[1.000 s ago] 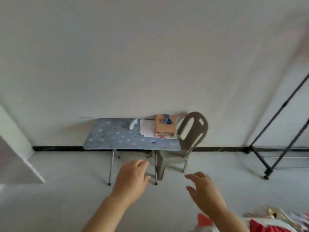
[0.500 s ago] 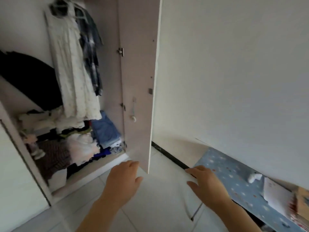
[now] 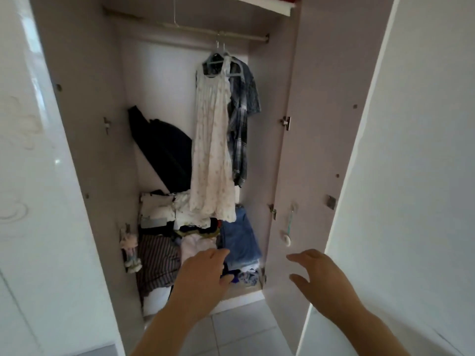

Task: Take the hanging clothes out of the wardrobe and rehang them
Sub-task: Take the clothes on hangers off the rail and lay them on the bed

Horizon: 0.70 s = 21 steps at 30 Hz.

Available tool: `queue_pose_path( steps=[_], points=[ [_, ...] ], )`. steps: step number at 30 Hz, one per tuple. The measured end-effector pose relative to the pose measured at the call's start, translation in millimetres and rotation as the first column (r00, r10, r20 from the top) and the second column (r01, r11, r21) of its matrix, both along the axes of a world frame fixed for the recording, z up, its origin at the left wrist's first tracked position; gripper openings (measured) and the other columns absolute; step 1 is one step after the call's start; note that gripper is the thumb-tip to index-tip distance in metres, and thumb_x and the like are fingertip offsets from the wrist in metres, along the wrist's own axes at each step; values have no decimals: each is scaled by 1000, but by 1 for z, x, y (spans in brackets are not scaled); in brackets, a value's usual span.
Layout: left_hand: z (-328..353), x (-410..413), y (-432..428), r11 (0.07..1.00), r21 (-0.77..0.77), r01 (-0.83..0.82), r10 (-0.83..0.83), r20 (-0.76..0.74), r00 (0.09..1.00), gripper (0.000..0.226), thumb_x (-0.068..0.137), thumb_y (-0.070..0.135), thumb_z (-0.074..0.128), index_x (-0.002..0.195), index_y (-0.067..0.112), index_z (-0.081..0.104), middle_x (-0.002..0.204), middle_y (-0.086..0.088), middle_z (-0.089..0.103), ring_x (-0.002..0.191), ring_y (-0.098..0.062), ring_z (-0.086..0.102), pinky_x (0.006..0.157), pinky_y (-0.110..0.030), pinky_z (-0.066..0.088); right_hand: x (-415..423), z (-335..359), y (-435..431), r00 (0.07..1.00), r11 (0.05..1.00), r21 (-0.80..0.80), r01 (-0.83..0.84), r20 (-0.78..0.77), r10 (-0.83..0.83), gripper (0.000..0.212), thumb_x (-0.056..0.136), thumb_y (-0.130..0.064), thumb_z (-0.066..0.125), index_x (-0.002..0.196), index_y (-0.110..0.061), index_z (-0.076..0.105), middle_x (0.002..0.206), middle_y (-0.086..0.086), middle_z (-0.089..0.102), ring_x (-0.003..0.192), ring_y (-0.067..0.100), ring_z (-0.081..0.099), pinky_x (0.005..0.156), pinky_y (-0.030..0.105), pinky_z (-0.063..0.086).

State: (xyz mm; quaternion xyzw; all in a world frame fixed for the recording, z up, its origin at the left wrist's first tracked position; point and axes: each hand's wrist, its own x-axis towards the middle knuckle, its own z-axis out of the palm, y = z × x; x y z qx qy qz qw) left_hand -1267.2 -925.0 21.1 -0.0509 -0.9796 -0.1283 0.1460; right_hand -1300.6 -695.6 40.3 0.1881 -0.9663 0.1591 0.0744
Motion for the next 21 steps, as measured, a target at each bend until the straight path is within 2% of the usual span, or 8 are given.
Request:
queue_pose_path(
  steps=[3,6,11,14,18,21],
  points=[
    [5,-32,-10,999,-23,-28,27,-31,999,53,97,42,39,145,27,22,147,9,33,133,-9,32,106,-22,24,-39,7,-14,999,999,-36,-35,6,36,38,93,-35,52,131,-31,48,129,-10,49,117,6,46,96,11,30],
    [12,-83,-26,998,25,-53,55,-63,997,54,97,40,39,146,25,21,148,9,32,134,-9,30,109,-21,22,-99,16,-33,997,997,-29,-74,-31,74,40,93,-33,52,133,-30,46,130,-8,48,116,7,46,92,9,29],
    [20,-180,-62,993,107,-42,55,-114,992,52,96,36,45,144,22,28,142,4,41,126,-11,40,106,-25,30,-196,33,-76,988,995,13,-102,-116,103,34,93,-24,52,127,-26,54,123,-2,52,110,11,49,87,13,35],
    [36,-238,-86,991,126,-41,60,-151,987,54,96,36,45,145,22,27,142,3,40,126,-13,40,106,-25,29,-251,49,-103,983,992,2,-130,-134,129,37,94,-25,50,131,-27,49,126,-2,50,111,10,48,82,7,29],
    [60,-310,-117,992,119,-42,66,-206,976,56,96,42,42,146,23,23,144,3,37,127,-11,39,107,-23,29,-322,67,-136,969,985,-15,-170,-186,165,41,95,-26,51,135,-25,44,130,-1,49,118,11,44,83,3,22],
    [76,-358,-137,990,132,-44,77,-256,964,58,94,45,43,145,23,25,141,4,41,122,-11,43,105,-25,33,-371,80,-161,963,979,-50,-197,-198,183,44,92,-25,55,135,-24,45,129,2,51,116,13,47,88,5,24]
  ],
)
